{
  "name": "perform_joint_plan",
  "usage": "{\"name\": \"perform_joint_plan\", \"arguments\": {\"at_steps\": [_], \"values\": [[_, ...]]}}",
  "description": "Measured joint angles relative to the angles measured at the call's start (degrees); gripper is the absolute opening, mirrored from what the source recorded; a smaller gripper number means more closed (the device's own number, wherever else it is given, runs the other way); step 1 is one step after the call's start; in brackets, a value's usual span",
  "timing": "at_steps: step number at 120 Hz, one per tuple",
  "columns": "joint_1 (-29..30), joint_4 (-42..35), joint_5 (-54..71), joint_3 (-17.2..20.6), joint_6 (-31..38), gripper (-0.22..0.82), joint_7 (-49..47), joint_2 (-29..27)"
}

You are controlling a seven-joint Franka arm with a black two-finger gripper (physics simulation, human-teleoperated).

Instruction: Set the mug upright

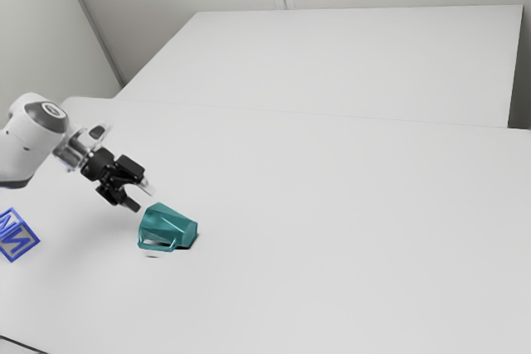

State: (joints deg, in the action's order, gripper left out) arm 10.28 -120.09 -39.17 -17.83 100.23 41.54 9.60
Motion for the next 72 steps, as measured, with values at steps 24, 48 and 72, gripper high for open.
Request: {"name": "perform_joint_plan", "arguments": {"at_steps": [24,48,72], "values": [[0.0,-1.9,-2.8,0.1,-0.8,0.6,3.1,1.1],[0.0,-2.7,-5.4,0.4,-2.4,0.6,5.6,1.5],[0.0,-3.2,-6.8,0.3,-3.4,0.17,7.5,1.9]]}}
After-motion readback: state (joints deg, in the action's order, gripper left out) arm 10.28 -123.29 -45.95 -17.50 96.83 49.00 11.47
